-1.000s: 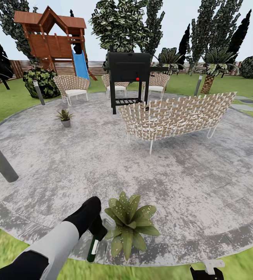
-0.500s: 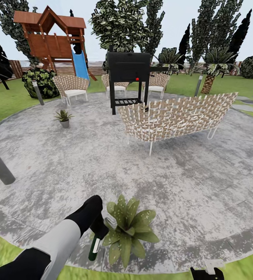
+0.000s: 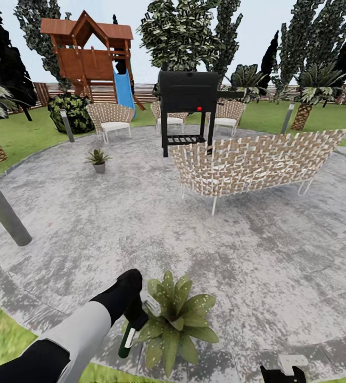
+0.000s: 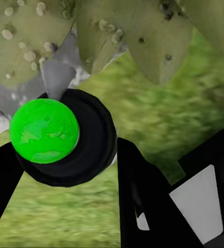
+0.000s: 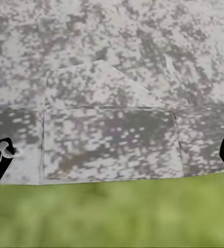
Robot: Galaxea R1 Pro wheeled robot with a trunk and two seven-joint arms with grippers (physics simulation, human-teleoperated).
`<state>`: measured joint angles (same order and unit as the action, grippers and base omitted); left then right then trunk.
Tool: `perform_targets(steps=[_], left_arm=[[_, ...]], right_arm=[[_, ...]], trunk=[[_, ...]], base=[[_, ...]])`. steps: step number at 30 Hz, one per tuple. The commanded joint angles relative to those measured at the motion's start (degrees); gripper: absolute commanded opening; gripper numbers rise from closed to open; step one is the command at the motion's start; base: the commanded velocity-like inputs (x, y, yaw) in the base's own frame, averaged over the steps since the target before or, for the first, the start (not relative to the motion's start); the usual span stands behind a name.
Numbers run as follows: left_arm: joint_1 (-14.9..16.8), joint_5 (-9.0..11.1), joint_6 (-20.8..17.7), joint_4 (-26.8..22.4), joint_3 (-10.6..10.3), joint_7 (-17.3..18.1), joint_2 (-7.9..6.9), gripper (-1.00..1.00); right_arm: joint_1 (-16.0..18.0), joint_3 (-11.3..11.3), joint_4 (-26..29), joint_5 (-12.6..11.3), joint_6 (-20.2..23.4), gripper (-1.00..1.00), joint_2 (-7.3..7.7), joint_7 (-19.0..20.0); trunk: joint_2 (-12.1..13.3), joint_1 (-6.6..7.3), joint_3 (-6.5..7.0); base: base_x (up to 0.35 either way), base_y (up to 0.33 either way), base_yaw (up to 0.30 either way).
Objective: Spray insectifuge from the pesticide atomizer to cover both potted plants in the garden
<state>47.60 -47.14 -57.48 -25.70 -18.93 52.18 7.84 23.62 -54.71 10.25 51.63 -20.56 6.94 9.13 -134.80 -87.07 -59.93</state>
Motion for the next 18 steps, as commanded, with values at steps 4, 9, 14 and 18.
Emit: perform_targets(steps=[4,9,14,18], left_arm=[[0.0,-0.6,-0.1,-0.1,-0.1,0.8,0.00,-1.00],[0.0,-0.6,-0.2,-0.1,-0.2,0.8,0.07,-1.00],[0.0,-0.5,-0.1,-0.1,-0.2,0.8,0.07,-1.00],[0.0,-0.5,-0.1,-0.1,-0.2,0.8,0.26,-1.00]], right_arm=[[0.0,-0.5,0.0,0.1,-0.2,1.00,0.00,0.5],[0.0,-0.5,0.0,0.1,-0.2,1.00,0.00,0.5],[0.0,-0.5,0.0,0.1,-0.2,1.00,0.00,0.5],[0.0,-0.5,0.0,0.1,-0.2,1.00,0.00,0.5]], trunk=[[0.0,0.01,-0.05],[0.0,0.01,-0.05],[0.0,0.01,-0.05],[0.0,0.01,-0.05]], base=[[0.000,0.000,0.278],[0.000,0.000,0.259],[0.000,-0.103,0.038],[-0.056,-0.261,0.001]])
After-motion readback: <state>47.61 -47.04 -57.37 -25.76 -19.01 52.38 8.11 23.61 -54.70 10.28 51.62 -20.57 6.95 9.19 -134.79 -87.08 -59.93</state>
